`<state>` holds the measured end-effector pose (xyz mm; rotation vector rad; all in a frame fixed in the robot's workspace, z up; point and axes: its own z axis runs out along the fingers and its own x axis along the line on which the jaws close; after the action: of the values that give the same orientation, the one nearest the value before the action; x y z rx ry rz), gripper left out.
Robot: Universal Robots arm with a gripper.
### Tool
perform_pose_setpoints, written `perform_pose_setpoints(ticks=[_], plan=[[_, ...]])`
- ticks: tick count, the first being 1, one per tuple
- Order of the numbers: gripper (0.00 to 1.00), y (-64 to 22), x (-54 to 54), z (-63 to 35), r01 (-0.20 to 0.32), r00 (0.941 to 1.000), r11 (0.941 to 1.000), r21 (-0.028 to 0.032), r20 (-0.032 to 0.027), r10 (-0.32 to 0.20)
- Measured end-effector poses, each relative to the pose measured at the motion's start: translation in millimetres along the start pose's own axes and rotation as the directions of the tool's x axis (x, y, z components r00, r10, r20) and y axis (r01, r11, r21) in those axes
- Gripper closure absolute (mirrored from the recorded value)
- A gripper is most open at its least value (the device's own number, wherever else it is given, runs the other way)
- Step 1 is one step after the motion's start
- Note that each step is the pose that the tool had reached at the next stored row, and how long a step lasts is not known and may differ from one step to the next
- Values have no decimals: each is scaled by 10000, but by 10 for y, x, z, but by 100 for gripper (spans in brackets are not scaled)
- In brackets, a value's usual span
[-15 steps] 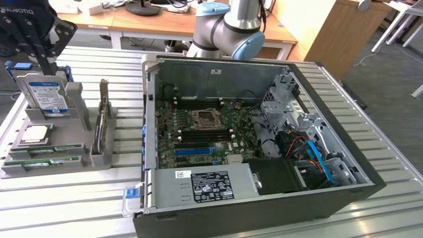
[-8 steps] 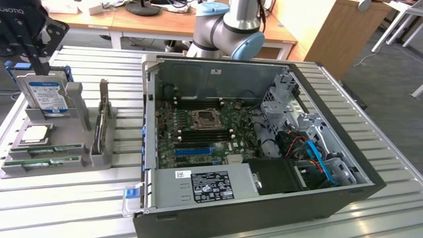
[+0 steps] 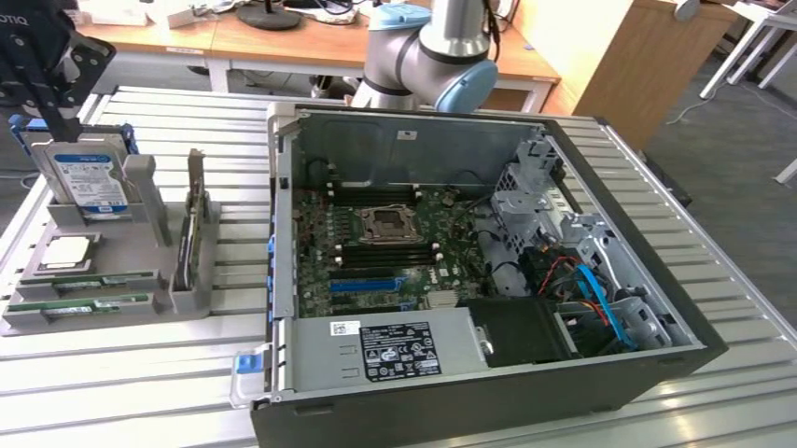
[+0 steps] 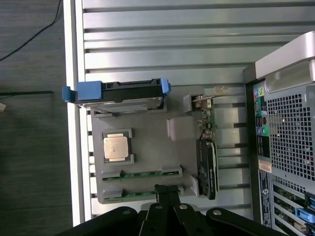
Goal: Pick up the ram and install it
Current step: 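Reach for the ram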
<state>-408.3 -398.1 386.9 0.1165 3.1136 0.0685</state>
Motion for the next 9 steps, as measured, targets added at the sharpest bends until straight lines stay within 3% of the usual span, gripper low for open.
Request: perform_pose_setpoints(ticks=[9], plan=[[89,-5,61,1,1,10000,10000,0,0,-1]])
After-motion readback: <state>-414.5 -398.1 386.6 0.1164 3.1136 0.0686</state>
